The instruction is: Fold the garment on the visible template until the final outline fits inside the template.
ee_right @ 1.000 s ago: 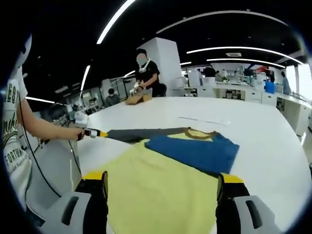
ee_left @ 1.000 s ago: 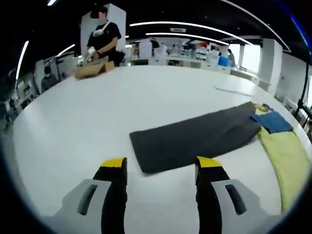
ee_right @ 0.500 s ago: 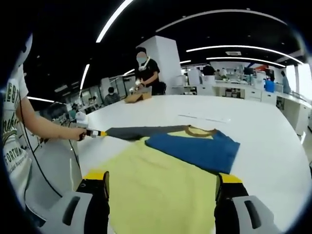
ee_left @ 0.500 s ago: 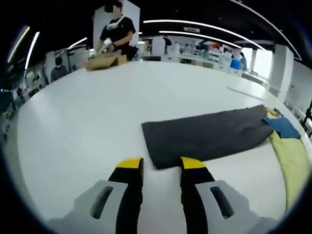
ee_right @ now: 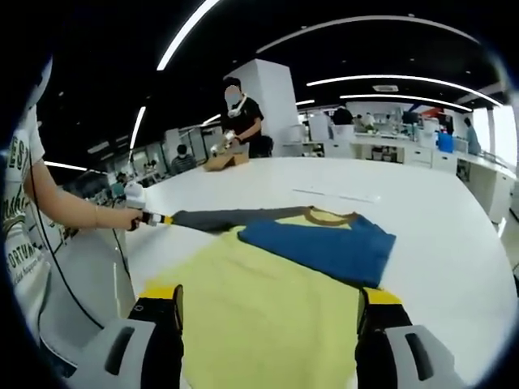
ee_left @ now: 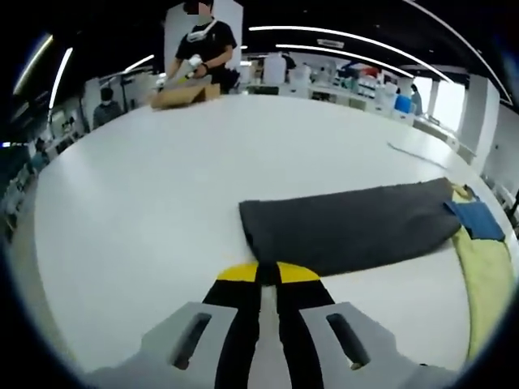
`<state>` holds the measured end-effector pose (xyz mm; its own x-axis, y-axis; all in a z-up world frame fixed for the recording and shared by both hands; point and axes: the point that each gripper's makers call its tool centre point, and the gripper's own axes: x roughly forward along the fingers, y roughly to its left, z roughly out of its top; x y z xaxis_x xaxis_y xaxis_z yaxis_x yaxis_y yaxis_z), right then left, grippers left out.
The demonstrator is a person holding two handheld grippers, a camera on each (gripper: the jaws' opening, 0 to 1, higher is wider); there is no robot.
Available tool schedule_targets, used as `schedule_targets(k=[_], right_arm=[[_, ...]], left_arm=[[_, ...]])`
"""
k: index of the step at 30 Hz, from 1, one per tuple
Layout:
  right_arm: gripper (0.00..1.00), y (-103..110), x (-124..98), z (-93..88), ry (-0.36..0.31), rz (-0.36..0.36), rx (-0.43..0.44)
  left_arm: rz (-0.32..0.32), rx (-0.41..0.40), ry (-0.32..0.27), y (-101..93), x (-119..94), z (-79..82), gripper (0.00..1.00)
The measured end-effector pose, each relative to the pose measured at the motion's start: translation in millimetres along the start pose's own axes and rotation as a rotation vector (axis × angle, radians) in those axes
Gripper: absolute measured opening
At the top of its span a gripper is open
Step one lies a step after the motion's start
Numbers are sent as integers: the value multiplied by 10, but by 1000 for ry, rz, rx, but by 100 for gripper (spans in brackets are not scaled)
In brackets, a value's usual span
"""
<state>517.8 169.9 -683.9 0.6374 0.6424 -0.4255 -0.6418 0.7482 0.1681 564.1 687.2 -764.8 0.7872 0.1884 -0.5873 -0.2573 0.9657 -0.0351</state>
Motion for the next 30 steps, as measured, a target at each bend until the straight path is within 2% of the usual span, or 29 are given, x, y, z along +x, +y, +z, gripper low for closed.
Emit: schedule_targets(k=[13, 16, 19, 24, 30], right_arm=[[87, 47, 2, 24, -11, 22, -17], [88, 67, -4, 23, -11, 31, -25], [88, 71, -18, 20, -13, 32, -27], [91, 84, -33, 2, -12, 38, -28], [93, 108, -49, -10, -9, 45, -39]], left_arm=[[-36, 34, -10, -105, -81, 83, 1], [-57, 26, -20, -178, -100, 117, 0], [-71, 64, -32, -270, -127, 189, 0], [-132, 18, -67, -463, -154, 332, 0], [-185, 44, -93, -697, -179, 478, 0]])
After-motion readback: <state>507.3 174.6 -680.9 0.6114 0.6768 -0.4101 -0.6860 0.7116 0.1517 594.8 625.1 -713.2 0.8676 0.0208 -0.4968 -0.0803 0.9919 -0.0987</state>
